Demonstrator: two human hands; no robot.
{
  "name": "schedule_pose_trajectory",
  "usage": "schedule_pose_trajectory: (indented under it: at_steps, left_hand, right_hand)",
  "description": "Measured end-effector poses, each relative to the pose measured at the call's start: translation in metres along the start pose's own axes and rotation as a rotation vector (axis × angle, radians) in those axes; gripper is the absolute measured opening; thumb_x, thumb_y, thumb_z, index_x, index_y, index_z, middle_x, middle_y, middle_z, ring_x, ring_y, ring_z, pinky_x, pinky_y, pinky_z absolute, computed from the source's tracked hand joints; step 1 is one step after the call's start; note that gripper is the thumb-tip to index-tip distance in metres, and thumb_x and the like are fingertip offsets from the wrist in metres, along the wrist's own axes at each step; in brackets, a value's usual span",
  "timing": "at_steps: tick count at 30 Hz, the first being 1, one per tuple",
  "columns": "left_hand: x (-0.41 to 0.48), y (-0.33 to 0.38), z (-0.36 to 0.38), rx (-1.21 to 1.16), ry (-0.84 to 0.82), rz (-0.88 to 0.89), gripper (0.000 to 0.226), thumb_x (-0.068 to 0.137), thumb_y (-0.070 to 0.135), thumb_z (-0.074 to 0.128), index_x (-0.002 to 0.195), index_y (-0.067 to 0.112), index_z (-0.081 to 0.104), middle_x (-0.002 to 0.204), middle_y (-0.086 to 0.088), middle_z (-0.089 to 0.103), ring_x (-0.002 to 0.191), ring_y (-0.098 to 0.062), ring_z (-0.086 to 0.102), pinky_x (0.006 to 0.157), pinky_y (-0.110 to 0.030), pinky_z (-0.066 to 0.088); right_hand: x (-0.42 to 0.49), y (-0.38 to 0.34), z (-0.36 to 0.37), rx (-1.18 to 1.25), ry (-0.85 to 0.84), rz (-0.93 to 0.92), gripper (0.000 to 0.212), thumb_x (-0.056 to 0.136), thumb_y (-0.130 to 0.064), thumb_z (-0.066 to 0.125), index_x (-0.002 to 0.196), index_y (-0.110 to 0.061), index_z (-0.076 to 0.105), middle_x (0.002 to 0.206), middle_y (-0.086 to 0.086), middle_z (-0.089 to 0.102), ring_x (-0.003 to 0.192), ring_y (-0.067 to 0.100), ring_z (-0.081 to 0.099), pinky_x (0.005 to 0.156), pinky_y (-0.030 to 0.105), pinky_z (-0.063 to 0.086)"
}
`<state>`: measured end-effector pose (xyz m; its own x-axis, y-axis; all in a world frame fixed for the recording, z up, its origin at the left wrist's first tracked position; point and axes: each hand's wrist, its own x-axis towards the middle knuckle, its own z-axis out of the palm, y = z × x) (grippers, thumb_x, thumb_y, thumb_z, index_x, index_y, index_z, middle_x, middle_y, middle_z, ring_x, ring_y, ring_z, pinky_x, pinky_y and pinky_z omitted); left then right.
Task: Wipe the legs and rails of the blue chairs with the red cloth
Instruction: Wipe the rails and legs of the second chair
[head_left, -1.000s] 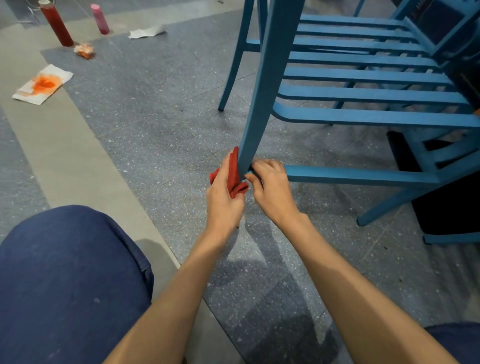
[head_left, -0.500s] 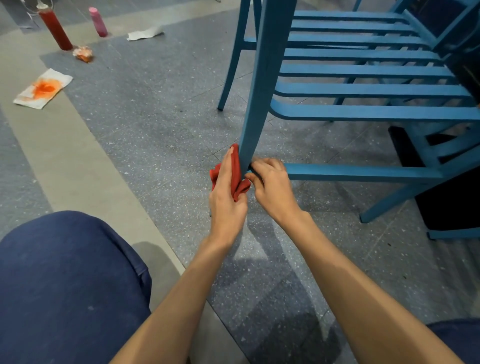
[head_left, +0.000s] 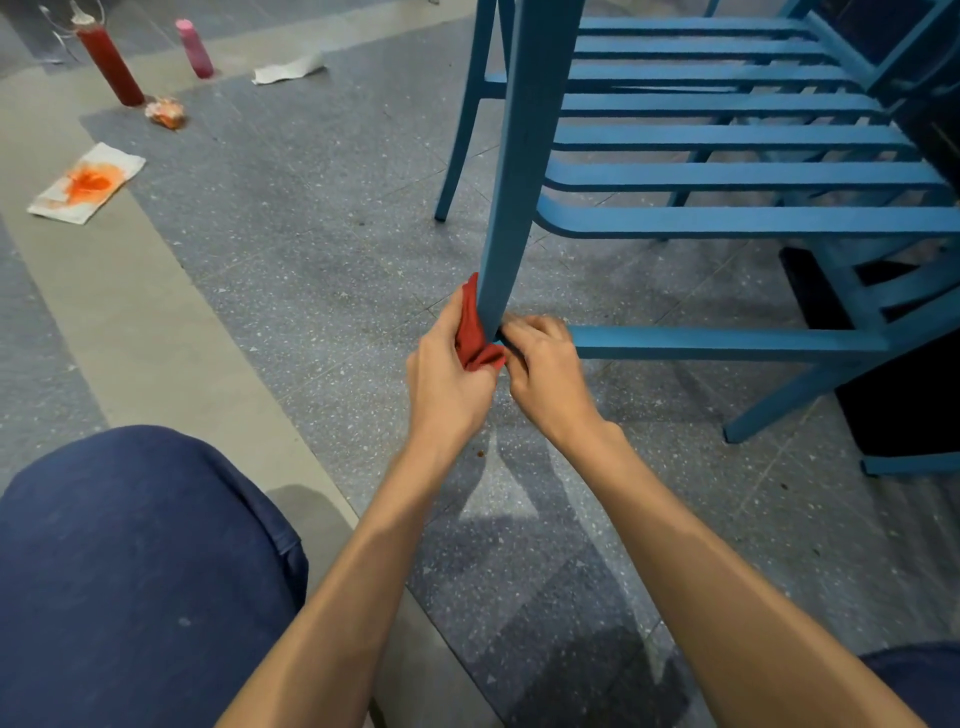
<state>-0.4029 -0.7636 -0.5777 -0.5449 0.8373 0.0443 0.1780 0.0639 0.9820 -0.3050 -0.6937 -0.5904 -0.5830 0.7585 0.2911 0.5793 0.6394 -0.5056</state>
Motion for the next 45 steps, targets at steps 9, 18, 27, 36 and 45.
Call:
schedule_pose_trajectory:
  at_steps: [9, 18, 27, 36, 45]
  left_hand:
    - [-0.012, -0.040, 0.010, 0.071, 0.057, 0.077, 0.086, 0.073, -0.013, 0.057, 0.142, 0.034, 0.036, 0.122, 0.011, 0.061, 0.108, 0.003, 0.057, 0.095, -0.024, 0.048]
    - [-0.028, -0.070, -0.006, 0.213, -0.108, -0.236, 0.083, 0.072, -0.008, 0.066, 0.141, 0.030, 0.038, 0.088, -0.001, 0.064, 0.067, -0.007, 0.059, 0.058, -0.017, 0.048]
    - [-0.064, -0.081, 0.026, -0.135, -0.244, -0.557, 0.044, 0.067, -0.006, 0.070, 0.103, 0.013, 0.057, 0.073, -0.001, 0.062, 0.062, -0.011, 0.057, 0.058, -0.026, 0.051]
    - [-0.006, -0.080, -0.014, 0.083, -0.396, -0.659, 0.015, 0.084, 0.009, 0.063, 0.096, 0.015, 0.068, 0.094, -0.003, 0.067, 0.081, -0.010, 0.060, 0.062, -0.021, 0.046]
    - [0.020, -0.096, -0.028, 0.166, -0.178, -0.315, 0.059, 0.085, -0.018, 0.038, 0.121, 0.026, 0.055, 0.118, 0.000, 0.060, 0.107, -0.010, 0.057, 0.083, -0.020, 0.048]
  right_hand:
    - [0.001, 0.001, -0.001, 0.015, -0.004, -0.002, 0.029, 0.090, -0.008, 0.060, 0.118, -0.010, 0.066, 0.105, 0.004, 0.071, 0.099, 0.029, 0.055, 0.094, 0.036, 0.038]
    - [-0.044, -0.002, 0.006, 0.177, 0.177, 0.050, 0.034, 0.090, 0.006, 0.052, 0.119, -0.004, 0.066, 0.128, 0.008, 0.063, 0.127, 0.016, 0.050, 0.113, 0.029, 0.034]
    - [-0.107, 0.008, 0.072, 0.836, -0.019, 1.029, 0.028, 0.091, -0.036, 0.059, 0.118, -0.031, 0.066, 0.113, 0.000, 0.071, 0.102, 0.019, 0.066, 0.095, 0.041, 0.051]
    - [-0.098, 0.044, 0.105, 1.501, -0.010, 1.218, 0.059, 0.075, -0.045, 0.074, 0.123, -0.012, 0.062, 0.112, 0.023, 0.068, 0.098, 0.039, 0.067, 0.083, 0.045, 0.056]
    - [-0.048, 0.035, 0.153, 1.117, -0.192, 1.285, 0.021, 0.099, -0.030, 0.051, 0.105, -0.013, 0.062, 0.099, 0.017, 0.069, 0.079, 0.031, 0.069, 0.069, 0.040, 0.060]
